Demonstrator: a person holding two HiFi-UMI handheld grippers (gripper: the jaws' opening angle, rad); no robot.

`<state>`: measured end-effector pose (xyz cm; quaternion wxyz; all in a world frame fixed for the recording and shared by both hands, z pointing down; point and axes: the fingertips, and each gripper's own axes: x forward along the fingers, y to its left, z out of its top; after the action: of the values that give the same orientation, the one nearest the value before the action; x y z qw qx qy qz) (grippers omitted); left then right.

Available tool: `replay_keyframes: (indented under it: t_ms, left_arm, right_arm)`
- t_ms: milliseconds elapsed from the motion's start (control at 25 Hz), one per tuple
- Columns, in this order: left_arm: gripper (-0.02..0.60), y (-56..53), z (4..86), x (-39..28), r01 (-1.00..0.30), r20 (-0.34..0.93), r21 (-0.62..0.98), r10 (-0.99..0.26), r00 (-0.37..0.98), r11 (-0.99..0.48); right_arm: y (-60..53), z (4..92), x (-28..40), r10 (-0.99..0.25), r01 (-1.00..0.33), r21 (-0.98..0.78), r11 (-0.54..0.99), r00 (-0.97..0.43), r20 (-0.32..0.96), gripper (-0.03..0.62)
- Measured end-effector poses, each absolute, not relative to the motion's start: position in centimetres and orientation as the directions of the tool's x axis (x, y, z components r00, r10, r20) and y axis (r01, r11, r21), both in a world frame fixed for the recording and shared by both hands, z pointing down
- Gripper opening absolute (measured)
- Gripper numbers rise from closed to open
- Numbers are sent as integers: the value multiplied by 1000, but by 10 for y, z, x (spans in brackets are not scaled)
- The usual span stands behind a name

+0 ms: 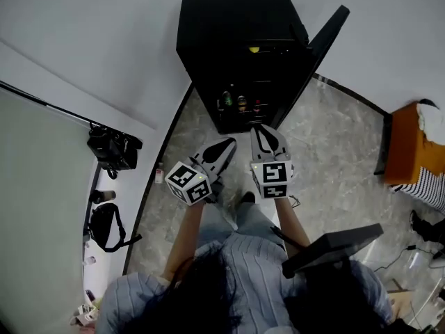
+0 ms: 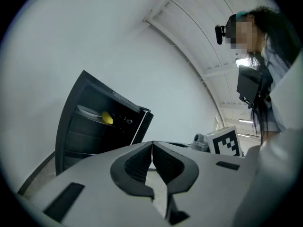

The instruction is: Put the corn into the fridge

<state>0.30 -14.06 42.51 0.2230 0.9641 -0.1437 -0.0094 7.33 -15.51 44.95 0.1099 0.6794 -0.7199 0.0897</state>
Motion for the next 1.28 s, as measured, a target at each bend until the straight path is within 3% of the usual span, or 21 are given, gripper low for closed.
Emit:
replay_keyframes:
  t_ms: [440,880,1280]
  left_arm:
    - [8,-124,407,-38,-239,52,357,-236,970,-903]
    - [8,-63,399,-121,-112,35,341,-106,994,-934]
    - [8,-30,394,-188,-72,15,302,-71,997,-950]
  right_arm:
    - [-132,434,23,-965,-999,-37,2,-12,262,49]
    - [-75,429,-54,-962,-992,-111,-55,23,272,49]
    - [-18,431,-114,-965,-985,-140,-99,61,255,49]
